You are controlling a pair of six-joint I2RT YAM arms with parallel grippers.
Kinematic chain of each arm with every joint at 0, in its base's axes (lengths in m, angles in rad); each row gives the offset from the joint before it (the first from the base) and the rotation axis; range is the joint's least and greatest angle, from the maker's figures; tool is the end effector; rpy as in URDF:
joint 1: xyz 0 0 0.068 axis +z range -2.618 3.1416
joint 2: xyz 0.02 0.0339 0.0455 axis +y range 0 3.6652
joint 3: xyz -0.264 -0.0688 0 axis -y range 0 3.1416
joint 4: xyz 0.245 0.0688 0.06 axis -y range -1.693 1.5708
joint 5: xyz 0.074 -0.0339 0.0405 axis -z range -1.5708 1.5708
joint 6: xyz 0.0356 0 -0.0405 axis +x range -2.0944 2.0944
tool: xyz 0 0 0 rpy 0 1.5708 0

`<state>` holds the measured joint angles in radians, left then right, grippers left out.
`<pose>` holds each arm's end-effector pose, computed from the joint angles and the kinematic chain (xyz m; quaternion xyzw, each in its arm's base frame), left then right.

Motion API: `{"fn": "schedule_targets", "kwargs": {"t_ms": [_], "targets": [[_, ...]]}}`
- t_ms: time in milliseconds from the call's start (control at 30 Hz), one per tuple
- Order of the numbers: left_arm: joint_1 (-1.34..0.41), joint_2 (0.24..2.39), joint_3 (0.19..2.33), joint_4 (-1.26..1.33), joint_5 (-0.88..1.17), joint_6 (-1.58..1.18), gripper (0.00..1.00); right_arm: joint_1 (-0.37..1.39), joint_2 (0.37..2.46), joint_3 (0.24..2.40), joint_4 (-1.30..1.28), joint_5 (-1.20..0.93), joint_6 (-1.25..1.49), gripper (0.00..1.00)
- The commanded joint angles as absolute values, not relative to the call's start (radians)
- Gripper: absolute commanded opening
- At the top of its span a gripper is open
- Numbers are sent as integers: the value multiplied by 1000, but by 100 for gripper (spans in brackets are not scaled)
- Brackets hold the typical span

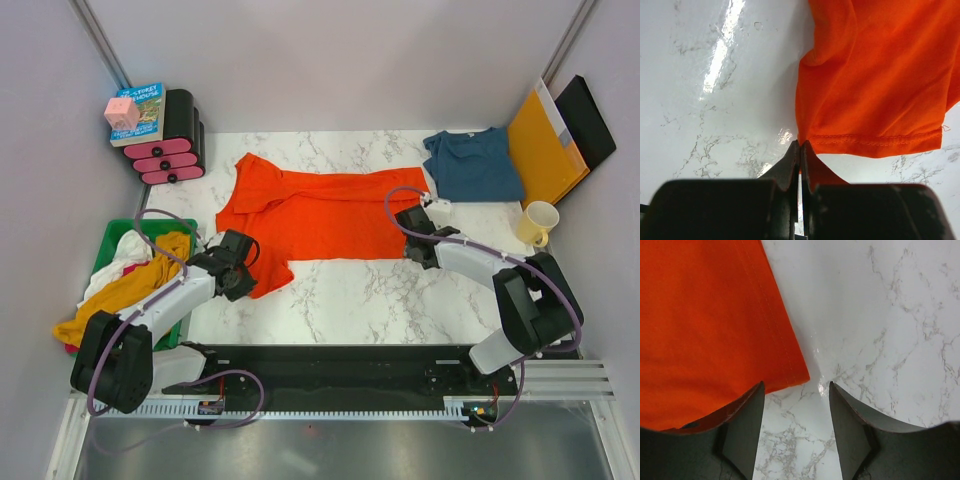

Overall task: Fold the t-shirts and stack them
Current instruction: Fold the tshirt

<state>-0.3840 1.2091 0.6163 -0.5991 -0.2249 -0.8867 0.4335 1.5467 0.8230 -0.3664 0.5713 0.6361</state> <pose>0.1917 -0.0689 0.1723 -0.2632 0.9400 -0.0224 0.2160 0.2667 0.1023 0.1680 0.1610 0.9203 -0.1191 0.3360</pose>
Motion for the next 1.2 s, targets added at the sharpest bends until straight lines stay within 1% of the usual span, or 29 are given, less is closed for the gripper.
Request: {"fn": "schedule_targets", "kwargs": {"t_ms": [0,233,533,567,600,700,733,767,800,933,1067,1167], "targets": [[-390,1175,655,-604,-224,-838,2,428,1539,861,-301,571,664,61],[-390,1189,655,-604,-215,-830,2,422,1601,851,-291,561,678,62],[-390,1196,658,-604,-212,-828,2,403,1680,819,-282,511,719,59],[-388,1197,658,-604,-210,-828,2,397,1687,821,-284,503,727,57],[-390,1195,658,-604,-210,-828,2,397,1698,821,-282,497,729,45],[-388,1193,658,-604,-213,-830,2,396,1700,805,-284,483,750,25],[-390,1192,658,-604,-216,-833,2,394,1697,798,-284,482,756,12],[-388,1189,660,-604,-216,-833,2,396,1689,790,-285,483,761,5],[-388,1187,658,-604,-218,-833,2,396,1668,770,-285,486,771,0],[-390,1175,669,-610,-224,-836,2,397,1592,732,-294,491,781,0],[-391,1128,693,-635,-224,-839,2,426,1484,736,-391,514,816,0],[-396,1072,716,-655,-235,-844,2,436,1364,735,-460,523,850,0]]}}
